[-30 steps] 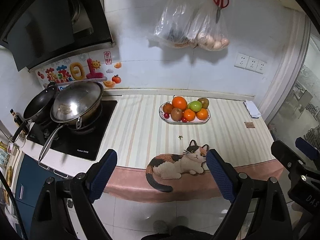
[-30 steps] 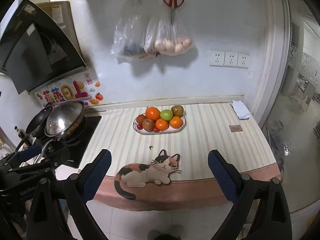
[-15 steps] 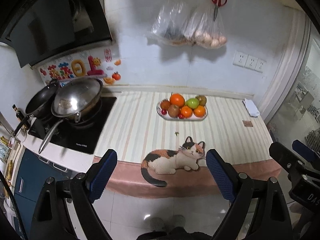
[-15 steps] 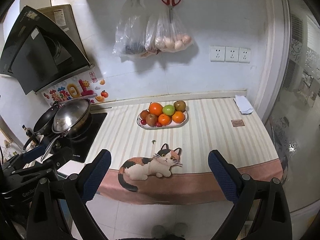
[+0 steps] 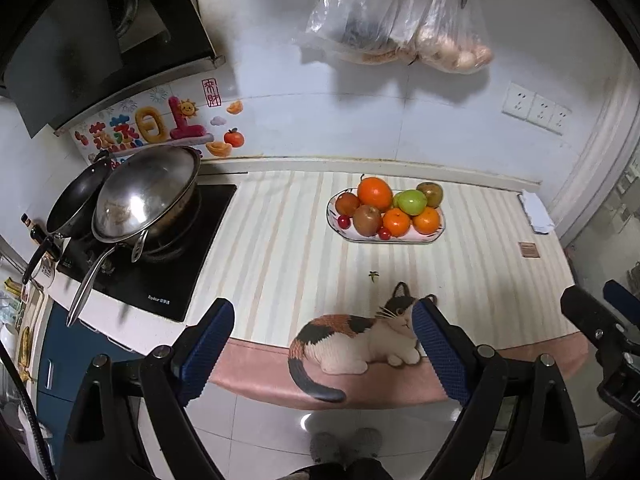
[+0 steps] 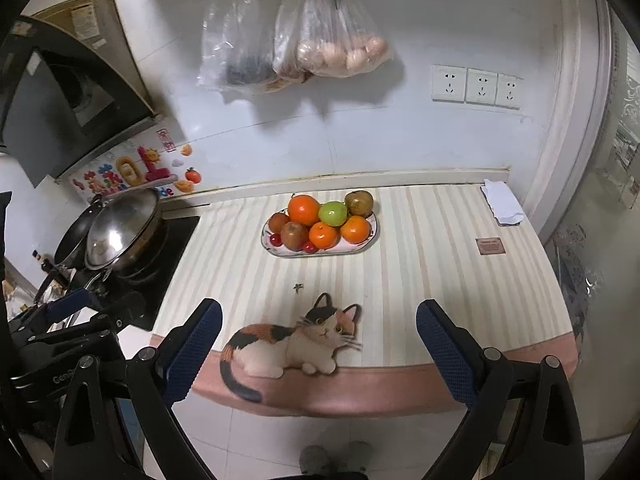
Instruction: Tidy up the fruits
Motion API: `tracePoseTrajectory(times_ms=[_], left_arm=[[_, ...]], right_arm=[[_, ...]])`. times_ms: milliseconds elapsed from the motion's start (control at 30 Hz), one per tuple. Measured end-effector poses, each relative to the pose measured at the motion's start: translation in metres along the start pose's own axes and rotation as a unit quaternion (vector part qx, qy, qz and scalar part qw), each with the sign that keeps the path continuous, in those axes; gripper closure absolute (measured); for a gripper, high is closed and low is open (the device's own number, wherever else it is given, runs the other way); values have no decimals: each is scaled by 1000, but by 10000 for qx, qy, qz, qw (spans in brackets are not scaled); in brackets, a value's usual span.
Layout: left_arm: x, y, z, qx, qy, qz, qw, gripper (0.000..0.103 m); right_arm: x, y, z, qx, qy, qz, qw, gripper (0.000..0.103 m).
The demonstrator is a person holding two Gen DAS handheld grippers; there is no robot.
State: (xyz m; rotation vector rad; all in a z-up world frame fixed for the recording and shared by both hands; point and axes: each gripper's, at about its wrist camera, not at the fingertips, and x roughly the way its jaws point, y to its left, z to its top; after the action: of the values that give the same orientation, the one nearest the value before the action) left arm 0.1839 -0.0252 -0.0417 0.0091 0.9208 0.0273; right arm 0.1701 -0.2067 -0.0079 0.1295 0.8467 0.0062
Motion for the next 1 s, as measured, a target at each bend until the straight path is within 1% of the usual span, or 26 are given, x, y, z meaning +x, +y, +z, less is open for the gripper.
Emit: tracePoseTrajectory(times_ms=[100, 233, 367, 1000], left_arm=[[19, 1, 6, -38, 105, 61, 9999, 12], [38, 3, 12, -62, 212, 143, 9997, 12], [47, 3, 13, -33, 278, 169, 9995, 12], [49, 2, 18, 21, 306, 143, 9994, 12]], right_arm=[[24, -4, 9, 9, 124, -60, 9999, 3], [55, -9, 14, 81, 357, -29, 9993, 3], [73, -11, 18, 115, 484, 9, 9988, 3], [86, -7, 19, 13, 613, -72, 9981, 3]])
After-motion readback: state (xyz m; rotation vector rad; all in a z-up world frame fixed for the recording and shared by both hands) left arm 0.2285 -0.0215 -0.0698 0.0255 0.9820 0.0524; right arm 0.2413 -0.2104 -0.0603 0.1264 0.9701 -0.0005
